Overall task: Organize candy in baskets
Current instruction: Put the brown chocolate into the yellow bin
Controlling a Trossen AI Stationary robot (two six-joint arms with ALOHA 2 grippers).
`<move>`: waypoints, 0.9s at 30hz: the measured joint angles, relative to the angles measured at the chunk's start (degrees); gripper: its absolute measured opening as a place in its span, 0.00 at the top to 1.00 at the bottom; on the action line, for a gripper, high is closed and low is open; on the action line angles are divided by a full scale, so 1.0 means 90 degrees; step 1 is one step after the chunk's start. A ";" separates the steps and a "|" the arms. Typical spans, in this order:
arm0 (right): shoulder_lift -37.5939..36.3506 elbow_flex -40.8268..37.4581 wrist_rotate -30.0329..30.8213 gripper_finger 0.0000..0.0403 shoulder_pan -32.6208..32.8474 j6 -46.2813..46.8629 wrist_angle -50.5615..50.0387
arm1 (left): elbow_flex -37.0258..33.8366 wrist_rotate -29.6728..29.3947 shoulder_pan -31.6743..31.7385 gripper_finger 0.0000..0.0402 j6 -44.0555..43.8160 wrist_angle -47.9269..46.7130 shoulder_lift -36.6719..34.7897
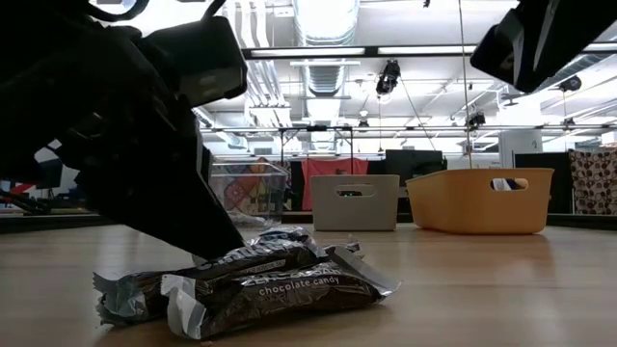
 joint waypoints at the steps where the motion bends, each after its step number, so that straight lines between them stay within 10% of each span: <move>1: 0.0034 0.0000 0.0002 0.82 -0.0001 -0.0002 0.0018 | -0.0001 -0.0005 -0.0005 0.83 0.0075 -0.0038 -0.0021; 5: 0.0126 -0.0002 0.0016 0.82 -0.0001 -0.0157 0.0089 | -0.0020 -0.0014 -0.0011 0.97 0.0329 -0.0090 -0.0130; 27: 0.1034 -0.0095 0.1848 0.82 0.0016 -0.3316 0.4436 | -0.0137 -0.2174 -0.0039 0.98 0.2512 -0.0031 -0.1948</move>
